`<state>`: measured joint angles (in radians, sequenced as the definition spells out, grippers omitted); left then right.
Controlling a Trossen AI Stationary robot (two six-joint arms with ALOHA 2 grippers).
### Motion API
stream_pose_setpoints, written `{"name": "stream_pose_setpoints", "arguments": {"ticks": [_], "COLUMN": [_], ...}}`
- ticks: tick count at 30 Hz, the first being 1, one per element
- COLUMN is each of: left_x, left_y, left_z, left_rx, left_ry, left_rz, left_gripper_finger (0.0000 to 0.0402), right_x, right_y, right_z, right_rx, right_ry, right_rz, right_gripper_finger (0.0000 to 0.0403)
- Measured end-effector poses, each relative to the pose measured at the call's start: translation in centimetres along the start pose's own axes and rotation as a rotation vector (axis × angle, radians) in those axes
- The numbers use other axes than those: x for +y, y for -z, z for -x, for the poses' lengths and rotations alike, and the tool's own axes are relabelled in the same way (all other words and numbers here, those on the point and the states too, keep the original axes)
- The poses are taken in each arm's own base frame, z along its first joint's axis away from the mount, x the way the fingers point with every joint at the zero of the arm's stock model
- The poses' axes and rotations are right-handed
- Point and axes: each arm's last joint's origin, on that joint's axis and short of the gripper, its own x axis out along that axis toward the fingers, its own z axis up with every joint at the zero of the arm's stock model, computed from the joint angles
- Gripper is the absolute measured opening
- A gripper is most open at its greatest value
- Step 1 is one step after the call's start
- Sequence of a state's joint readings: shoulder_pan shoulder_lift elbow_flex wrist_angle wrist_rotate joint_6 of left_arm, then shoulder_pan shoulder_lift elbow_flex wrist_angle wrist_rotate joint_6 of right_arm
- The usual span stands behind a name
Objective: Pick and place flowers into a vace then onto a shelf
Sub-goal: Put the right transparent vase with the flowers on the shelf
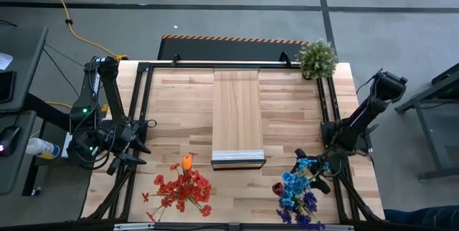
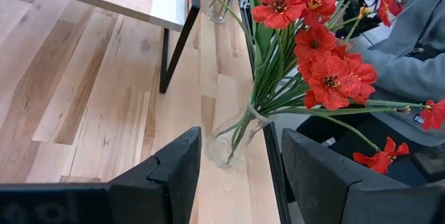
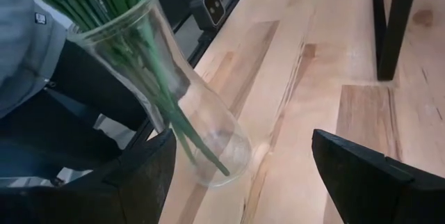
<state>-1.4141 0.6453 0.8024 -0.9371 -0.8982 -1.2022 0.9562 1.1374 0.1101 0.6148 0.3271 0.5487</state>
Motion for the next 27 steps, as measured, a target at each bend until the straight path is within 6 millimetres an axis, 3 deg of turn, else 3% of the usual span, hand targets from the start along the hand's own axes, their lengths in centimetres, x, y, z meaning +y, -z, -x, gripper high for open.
{"name": "stream_pose_setpoints", "arguments": {"ticks": [27], "left_x": [0.0], "left_y": [0.0], "left_z": [0.0], "left_rx": [0.000], "left_ry": [0.000], "left_rz": [-0.001], "left_gripper_finger": [0.0232], "right_x": [1.1], "right_y": [0.1], "right_z": [-3.4], "right_rx": [0.000], "right_ry": [0.053], "right_rz": [0.049], "right_gripper_finger": [0.0323]}}
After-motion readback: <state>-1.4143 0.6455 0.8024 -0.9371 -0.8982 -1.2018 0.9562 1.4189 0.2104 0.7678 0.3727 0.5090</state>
